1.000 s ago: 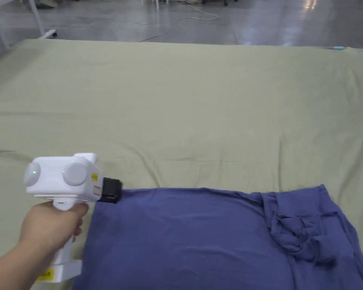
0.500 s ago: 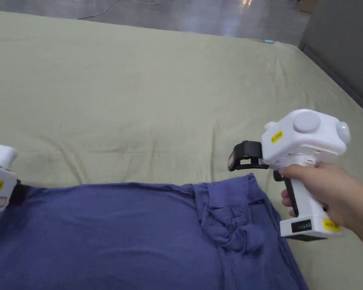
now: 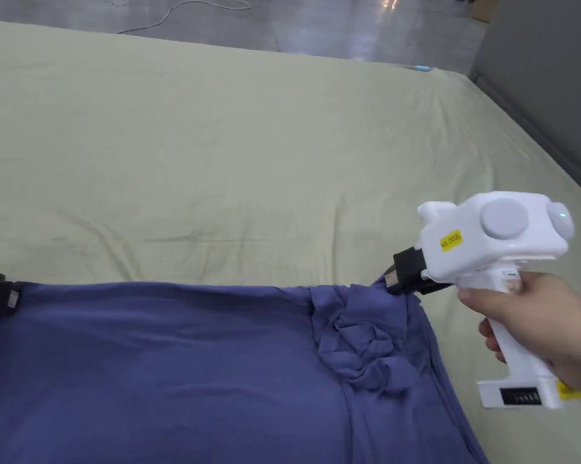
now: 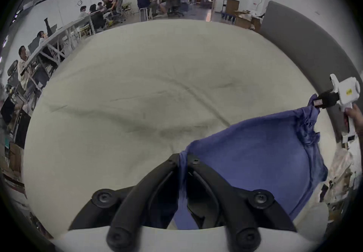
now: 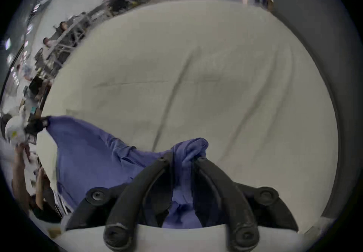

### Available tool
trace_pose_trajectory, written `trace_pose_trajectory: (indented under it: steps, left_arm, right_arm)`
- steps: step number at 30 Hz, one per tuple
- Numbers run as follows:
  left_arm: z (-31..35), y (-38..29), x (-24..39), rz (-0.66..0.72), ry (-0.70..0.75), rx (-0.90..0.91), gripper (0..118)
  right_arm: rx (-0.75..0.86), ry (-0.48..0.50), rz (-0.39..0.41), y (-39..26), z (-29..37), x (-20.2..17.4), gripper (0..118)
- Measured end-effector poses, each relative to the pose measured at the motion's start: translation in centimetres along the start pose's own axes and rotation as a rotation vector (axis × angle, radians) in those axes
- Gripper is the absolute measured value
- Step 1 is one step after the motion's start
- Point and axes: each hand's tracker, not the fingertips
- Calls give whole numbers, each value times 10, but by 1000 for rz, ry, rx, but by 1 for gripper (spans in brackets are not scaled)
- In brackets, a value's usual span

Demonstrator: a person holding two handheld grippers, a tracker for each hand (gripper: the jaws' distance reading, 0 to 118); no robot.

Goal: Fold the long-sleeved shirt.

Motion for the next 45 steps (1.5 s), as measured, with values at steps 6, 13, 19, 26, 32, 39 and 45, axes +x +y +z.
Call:
trace_pose_trajectory:
  steps: [6, 13, 19, 26, 32, 39, 45]
  left_arm:
    - [60, -47, 9, -36, -22, -2, 3]
    - [100, -131, 25, -86, -29, -87, 3]
    - [88, -184, 35, -91, -19, -174, 3]
    - [68, -212, 30, -37, 12, -207, 3]
    - [58, -221, 39, -22, 31, -204, 3]
    - [97, -196, 28, 88, 98, -194, 118]
    - [144, -182, 49, 135, 54, -75, 111]
  right_arm:
    - [125, -27, 163, -95, 57, -3, 13]
    - [145, -53, 290, -214, 74, -11, 13]
    - [68, -71, 282, -262, 58, -10, 12]
    - [11, -67, 211, -268, 51, -5, 12]
    - [-41, -39, 89, -270, 36, 2, 15]
    - [-52, -86, -24, -249, 78, 11, 79]
    - [183, -35, -46, -228, 151, -22, 79]
